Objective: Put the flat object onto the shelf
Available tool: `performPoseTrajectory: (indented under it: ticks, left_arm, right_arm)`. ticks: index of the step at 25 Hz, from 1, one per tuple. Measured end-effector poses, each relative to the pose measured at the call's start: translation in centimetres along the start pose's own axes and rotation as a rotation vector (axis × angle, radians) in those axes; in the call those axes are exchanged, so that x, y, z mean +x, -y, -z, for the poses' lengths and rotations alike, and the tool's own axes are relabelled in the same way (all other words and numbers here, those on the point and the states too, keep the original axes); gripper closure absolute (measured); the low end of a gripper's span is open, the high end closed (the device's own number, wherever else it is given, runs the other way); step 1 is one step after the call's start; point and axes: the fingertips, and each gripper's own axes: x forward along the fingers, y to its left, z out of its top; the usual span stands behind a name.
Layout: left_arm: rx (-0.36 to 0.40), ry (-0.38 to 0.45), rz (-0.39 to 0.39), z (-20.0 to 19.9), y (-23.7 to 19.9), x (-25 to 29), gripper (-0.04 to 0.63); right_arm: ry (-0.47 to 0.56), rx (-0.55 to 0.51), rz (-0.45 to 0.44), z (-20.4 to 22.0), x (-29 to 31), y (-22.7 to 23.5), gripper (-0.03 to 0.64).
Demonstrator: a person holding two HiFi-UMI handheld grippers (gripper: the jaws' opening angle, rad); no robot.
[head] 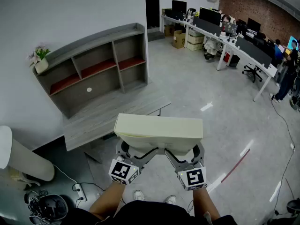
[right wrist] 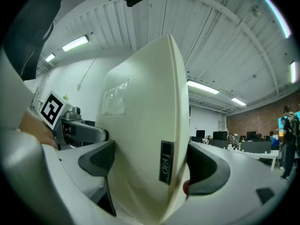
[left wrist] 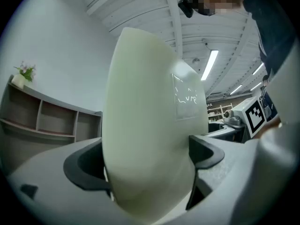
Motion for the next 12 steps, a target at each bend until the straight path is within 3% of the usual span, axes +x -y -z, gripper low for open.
performPoseTrajectory:
  ticks: [12]
  left_arm:
    - [0.0,0.005,-0.018,-0.2,-1.4,-0.8,0.051]
  right_arm:
    - [0.005,0.019,-0.025,-0.4,1.2,-1.1,0.137]
